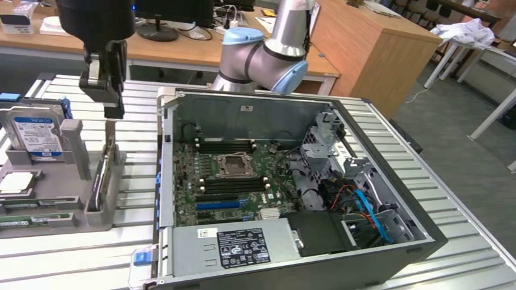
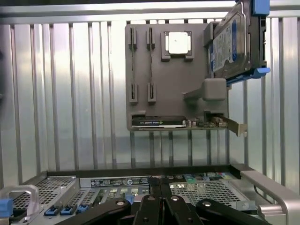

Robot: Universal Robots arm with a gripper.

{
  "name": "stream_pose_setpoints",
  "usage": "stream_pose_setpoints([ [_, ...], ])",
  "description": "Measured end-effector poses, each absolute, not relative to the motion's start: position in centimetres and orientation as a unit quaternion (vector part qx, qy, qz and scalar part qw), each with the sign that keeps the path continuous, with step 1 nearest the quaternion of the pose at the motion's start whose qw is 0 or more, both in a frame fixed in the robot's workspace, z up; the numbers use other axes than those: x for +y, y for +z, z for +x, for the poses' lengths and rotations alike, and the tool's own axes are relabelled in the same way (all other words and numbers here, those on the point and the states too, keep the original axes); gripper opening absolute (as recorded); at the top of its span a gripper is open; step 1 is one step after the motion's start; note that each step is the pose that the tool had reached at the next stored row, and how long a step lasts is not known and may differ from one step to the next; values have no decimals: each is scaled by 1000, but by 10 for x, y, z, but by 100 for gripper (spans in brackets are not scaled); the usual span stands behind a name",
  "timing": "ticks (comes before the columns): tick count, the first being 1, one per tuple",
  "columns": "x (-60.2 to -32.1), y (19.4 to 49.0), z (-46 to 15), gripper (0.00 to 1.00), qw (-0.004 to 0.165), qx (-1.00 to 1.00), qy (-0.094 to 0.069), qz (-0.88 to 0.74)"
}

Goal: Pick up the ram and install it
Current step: 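Reach for the ram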

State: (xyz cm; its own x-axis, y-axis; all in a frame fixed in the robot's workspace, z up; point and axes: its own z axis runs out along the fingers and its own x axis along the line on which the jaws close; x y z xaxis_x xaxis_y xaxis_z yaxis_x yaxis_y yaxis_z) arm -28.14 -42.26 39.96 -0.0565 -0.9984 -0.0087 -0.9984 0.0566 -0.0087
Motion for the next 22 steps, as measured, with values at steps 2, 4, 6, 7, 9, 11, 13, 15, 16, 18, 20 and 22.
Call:
stream_pose_setpoints([
  [2, -423, 400, -280, 10, 6, 727, 0, -687],
  [4, -423, 400, -272, 10, 6, 727, 2, -687],
  [6, -423, 400, -263, 10, 7, 727, 3, -687],
  [7, -423, 400, -258, 10, 8, 727, 4, -687],
  [9, -423, 400, -249, 10, 9, 727, 5, -687],
  [11, -423, 400, -240, 10, 10, 727, 7, -687],
  [13, -423, 400, -232, 10, 11, 727, 8, -687],
  [15, -423, 400, -222, 10, 12, 727, 10, -687],
  [16, -423, 400, -218, 10, 12, 727, 10, -687],
  [18, -423, 400, -209, 10, 13, 727, 11, -687],
  [20, -423, 400, -200, 10, 14, 727, 12, -687],
  [22, -423, 400, -190, 10, 14, 727, 13, -687],
])
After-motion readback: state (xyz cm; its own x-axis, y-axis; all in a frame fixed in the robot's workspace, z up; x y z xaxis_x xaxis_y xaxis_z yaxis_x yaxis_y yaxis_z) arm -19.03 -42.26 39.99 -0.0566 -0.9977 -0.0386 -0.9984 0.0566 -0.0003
